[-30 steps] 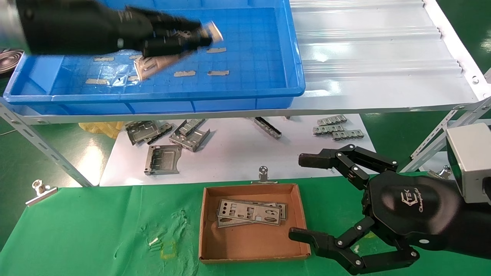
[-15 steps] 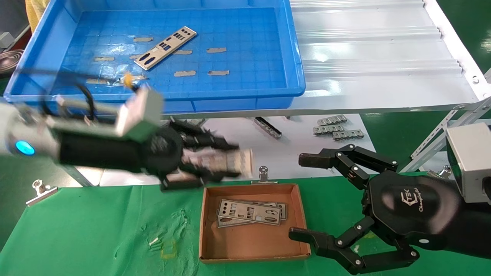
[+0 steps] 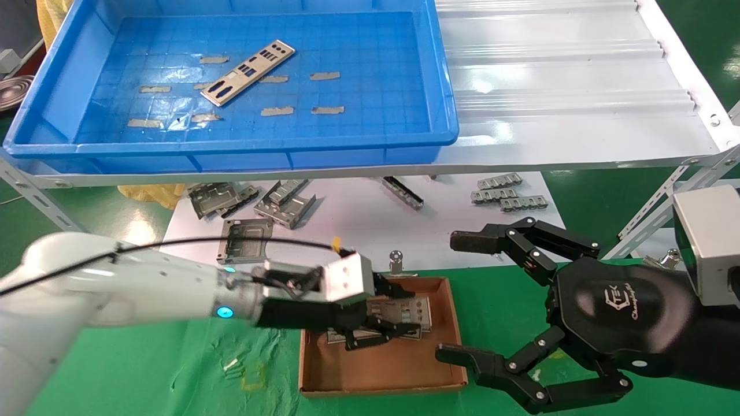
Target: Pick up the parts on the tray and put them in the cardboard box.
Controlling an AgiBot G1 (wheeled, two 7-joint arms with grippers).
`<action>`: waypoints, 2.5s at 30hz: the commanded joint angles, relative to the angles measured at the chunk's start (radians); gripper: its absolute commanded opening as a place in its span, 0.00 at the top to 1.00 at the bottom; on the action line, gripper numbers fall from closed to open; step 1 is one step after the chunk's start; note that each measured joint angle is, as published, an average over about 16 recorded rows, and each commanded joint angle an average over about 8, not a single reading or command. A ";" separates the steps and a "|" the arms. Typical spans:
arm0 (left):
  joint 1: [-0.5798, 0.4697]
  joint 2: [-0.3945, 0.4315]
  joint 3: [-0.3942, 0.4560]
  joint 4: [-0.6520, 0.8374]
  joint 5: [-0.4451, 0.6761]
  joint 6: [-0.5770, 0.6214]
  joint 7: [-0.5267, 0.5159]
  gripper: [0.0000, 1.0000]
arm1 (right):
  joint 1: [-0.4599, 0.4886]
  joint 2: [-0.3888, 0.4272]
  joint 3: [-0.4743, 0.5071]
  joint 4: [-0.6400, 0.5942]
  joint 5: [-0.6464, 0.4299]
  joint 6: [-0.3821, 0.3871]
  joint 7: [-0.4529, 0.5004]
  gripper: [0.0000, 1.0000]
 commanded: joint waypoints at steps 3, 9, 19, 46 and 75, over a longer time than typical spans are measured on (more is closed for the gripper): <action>0.006 0.039 0.008 0.055 0.016 -0.026 0.053 0.18 | 0.000 0.000 0.000 0.000 0.000 0.000 0.000 0.00; 0.003 0.061 0.013 0.115 0.024 -0.019 0.144 0.00 | 0.000 0.000 0.000 0.000 0.000 0.000 0.000 0.00; -0.023 0.074 0.002 0.200 0.003 0.010 0.215 0.00 | 0.000 0.000 0.000 0.000 0.000 0.000 0.000 0.00; -0.027 0.004 -0.076 0.298 -0.135 0.256 -0.002 0.00 | 0.000 0.000 0.000 0.000 0.000 0.000 0.000 0.00; 0.193 -0.311 -0.273 -0.254 -0.306 0.243 -0.252 0.00 | 0.000 0.000 0.000 0.000 0.000 0.000 0.000 0.00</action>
